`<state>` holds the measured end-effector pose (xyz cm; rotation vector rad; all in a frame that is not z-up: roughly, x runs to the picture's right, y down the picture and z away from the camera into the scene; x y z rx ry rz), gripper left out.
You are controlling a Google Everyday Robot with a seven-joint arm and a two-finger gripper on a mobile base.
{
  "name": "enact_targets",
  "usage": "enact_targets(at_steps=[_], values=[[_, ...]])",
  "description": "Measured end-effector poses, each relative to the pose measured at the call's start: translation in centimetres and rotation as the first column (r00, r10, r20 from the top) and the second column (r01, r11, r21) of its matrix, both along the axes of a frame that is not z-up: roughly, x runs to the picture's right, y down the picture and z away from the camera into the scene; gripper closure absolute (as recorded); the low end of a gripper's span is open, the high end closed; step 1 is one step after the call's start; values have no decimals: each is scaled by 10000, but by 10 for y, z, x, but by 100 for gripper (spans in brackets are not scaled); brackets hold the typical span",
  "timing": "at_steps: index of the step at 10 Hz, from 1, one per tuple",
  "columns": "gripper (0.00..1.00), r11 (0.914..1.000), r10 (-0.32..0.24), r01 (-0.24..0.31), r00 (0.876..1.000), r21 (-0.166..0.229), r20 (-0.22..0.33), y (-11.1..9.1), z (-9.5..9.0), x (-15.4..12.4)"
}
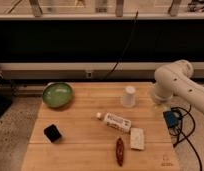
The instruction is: Place the ceramic cup over the eraser
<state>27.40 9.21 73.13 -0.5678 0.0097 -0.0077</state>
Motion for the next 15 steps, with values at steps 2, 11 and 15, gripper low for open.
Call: enact_targets(at_steps=[2,11,15], values=[[20,9998,-192,192,9998,-37,96,2,7,-3],[20,9941,-1060,1074,9910,-128,814,-17,62,-19],[20,9879,-1478,1518,9832,-304,1072,-18,81,-18]])
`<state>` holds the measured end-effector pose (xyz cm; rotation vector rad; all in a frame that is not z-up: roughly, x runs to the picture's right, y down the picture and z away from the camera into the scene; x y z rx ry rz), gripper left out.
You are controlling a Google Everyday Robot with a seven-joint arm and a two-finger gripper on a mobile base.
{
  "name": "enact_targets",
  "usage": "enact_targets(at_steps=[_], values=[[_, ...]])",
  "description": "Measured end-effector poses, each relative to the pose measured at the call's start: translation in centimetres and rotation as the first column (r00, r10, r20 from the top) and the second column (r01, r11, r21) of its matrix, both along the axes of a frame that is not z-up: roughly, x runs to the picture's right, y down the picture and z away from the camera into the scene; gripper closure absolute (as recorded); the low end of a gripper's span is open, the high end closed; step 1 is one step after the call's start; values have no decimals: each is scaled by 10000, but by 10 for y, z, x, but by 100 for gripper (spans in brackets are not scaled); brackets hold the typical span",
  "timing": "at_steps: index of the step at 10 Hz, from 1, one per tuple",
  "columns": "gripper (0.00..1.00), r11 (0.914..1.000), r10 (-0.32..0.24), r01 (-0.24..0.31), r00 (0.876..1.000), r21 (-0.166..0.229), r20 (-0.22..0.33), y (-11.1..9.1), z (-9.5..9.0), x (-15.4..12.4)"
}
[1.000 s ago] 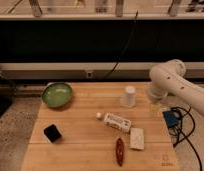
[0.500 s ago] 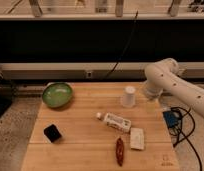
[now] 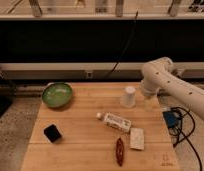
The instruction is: Place the ceramic cup over the eraser
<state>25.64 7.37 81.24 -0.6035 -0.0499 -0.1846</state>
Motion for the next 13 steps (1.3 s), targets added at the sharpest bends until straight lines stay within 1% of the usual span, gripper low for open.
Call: enact_targets(at_steps=[3,9,11,12,13], values=[[20,9993,-330,334,9992,-188,204,-2,15,-1],[20,9949,-866,897,9941,-458,655,-4,34,-8],[20,9959,-765,792,9953,-443,597,-5,31,-6],[20,9967,-697,720,9958,-370,589,-8,33,-6],[20,9979,-588,605,9961,-244,663,-19,42,-13]])
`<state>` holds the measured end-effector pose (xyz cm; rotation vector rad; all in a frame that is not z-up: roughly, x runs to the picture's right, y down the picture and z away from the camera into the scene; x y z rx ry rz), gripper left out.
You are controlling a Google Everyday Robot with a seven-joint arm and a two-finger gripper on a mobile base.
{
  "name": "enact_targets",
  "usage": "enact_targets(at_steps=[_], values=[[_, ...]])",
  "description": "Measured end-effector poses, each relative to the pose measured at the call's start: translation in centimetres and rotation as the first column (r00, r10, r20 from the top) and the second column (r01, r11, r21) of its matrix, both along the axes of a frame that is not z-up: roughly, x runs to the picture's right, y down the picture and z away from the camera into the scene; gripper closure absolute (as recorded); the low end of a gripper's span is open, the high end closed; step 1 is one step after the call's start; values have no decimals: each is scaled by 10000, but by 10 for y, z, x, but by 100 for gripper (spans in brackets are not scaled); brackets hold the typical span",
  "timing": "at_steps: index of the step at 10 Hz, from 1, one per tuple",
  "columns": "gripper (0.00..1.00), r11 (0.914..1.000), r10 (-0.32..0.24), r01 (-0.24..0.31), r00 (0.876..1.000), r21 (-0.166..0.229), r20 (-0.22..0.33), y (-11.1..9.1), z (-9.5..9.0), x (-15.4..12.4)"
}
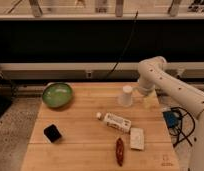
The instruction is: Place the ceramic cup over the eraser
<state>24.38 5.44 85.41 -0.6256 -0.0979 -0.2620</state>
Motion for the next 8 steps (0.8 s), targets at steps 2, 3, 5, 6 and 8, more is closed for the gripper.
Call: enact_targets(at_steps=[2,3,5,6,8], values=[[20,9999,120,-122,9998,81,170,-14,15,-12],[20,9997,213,-214,9996,92,191,-18,22,-15],[20,9995,318,-320,9991,68,279,-24,32,-23],[20,9994,345,-347,9987,36,386,-28,37,-33],[20,9993,378,-372,9971,-102,661,-31,40,-53]])
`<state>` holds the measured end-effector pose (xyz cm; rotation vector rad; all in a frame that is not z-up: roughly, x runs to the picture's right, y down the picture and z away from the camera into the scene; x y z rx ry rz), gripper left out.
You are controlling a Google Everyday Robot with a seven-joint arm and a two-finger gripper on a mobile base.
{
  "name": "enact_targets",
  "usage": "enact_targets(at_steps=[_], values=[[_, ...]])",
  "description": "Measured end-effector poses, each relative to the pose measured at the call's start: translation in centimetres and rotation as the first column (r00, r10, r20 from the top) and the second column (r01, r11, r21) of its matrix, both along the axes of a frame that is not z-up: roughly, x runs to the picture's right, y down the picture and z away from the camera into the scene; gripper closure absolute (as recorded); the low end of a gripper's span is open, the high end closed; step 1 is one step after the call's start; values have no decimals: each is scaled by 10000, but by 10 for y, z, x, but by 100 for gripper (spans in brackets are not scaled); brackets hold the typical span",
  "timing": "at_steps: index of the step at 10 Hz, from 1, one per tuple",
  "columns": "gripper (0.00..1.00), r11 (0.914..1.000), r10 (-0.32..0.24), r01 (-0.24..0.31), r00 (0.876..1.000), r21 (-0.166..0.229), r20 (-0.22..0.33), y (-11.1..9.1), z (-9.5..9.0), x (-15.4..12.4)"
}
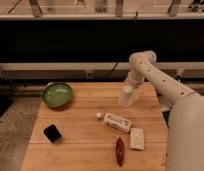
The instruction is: Place the ceramic cup over the eraser
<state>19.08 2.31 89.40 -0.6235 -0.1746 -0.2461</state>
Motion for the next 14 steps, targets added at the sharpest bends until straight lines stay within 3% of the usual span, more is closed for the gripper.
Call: enact_targets(at_steps=[4,6,12,14], values=[[20,9996,-100,113,9985,-256,529,-1,0,-20],[24,9994,-101,119,9984,-335,550,0,2,-16],[85,9986,-158,191,9976,-487,668,1,0,-9],[95,9981,-87,139,9962,-594,870,-1,-7,-13]])
